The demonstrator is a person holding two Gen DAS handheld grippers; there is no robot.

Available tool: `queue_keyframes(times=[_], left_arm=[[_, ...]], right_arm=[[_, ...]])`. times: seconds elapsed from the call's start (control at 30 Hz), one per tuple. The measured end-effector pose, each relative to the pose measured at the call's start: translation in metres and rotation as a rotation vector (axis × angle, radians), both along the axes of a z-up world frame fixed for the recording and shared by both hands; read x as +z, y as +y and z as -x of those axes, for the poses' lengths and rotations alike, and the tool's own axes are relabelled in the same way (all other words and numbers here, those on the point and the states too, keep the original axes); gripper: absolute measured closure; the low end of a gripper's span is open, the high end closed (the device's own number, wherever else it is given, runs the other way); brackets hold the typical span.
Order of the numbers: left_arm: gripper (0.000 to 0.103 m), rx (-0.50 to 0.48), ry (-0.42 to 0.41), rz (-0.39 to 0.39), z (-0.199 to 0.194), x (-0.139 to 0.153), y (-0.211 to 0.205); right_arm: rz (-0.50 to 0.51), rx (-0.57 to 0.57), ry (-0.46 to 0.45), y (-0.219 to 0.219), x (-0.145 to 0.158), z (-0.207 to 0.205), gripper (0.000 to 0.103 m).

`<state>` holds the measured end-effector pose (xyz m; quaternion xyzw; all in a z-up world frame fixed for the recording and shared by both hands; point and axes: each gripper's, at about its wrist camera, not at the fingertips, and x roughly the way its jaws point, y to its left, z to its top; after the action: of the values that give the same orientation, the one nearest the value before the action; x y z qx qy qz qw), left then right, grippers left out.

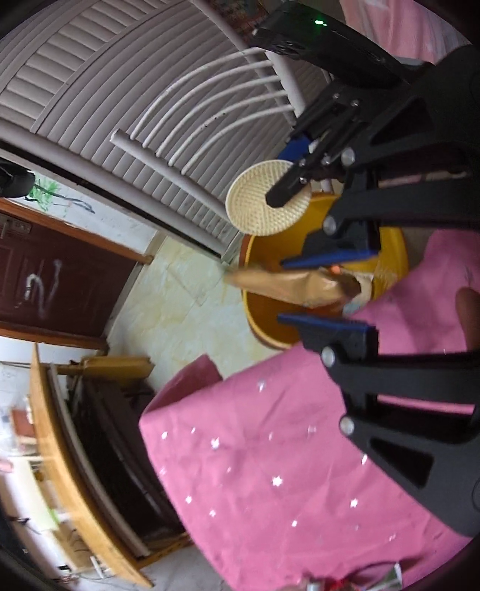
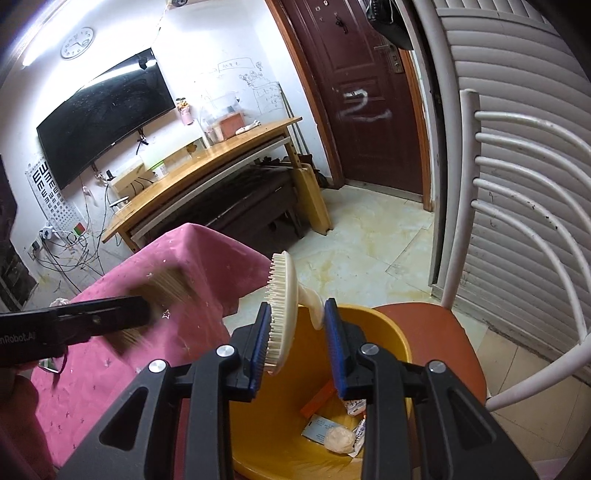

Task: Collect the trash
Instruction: 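Carry wrapper and brush to the yellow bin and open both tools, then grasp the white tissue with the left tool while the right tool grasps the green toothpaste tube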

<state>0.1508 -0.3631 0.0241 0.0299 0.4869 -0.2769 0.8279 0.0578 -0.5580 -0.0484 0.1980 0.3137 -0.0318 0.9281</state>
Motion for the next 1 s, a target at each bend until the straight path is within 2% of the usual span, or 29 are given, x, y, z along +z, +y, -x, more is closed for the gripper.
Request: queue_keyframes(times=[0.03,0.2,0.43,0.67,0.8,1.0], left_arm=[[0.063,0.003,0.003,0.000,-0.001,0.000,-0.002],[0.063,0.015,0.003,0.001,0.000,0.001,-0.001],[0.063,0.046,-0.015,0.009,0.004,0.011,0.019],[0.063,0.113,-0.033,0.046,0.008,0.024,0.064],[0.063,0.159,-0.049,0.055,0.009,0.032,0.095],[0.062,0.247,-0.068,0.087,0.006,0.044,0.147]], right_arm=[[-0.004,-0.001,-0.001,-0.001,0.000,0.000,0.079],[-0.038,0.003,-0.015,-0.005,0.001,0.002,0.076],[-0.027,0.029,-0.026,0.006,0.005,0.002,0.073],[0.000,0.099,-0.060,0.034,0.017,0.000,0.067],[-0.002,0.178,-0.073,0.061,0.025,-0.007,0.059],[0.035,0.268,-0.062,0.109,0.036,-0.022,0.056]])
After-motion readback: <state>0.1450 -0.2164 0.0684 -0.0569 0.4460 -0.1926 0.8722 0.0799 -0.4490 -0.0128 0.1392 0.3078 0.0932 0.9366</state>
